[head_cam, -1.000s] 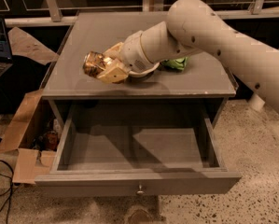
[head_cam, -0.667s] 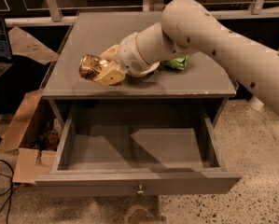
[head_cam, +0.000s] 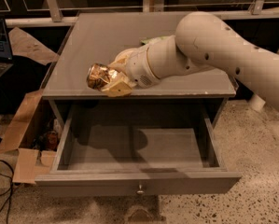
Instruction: Place orange can into top drawer
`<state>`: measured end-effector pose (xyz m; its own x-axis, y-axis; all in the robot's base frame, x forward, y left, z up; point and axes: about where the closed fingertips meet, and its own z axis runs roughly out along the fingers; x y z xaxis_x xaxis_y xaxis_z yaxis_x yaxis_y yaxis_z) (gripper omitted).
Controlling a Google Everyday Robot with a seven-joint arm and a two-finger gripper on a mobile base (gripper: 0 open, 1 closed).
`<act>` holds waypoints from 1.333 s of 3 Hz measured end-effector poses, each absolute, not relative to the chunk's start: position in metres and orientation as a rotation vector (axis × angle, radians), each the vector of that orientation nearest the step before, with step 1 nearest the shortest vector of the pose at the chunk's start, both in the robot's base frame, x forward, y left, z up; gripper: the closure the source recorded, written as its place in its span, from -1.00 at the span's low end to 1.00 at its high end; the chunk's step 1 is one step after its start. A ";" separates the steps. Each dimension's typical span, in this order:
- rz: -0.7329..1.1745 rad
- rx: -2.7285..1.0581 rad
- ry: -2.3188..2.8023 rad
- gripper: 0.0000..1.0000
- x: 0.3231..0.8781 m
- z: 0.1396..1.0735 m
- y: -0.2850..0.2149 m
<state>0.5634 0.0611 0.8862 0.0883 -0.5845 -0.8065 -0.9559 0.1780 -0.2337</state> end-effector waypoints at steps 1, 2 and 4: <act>0.533 -1.469 1.650 1.00 0.547 0.875 0.046; 0.530 -1.448 1.683 1.00 0.537 0.861 0.032; 0.557 -1.368 1.781 1.00 0.524 0.819 0.005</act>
Offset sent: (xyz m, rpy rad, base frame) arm -0.0369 -0.0503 -0.0421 -0.0135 0.0632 -0.1125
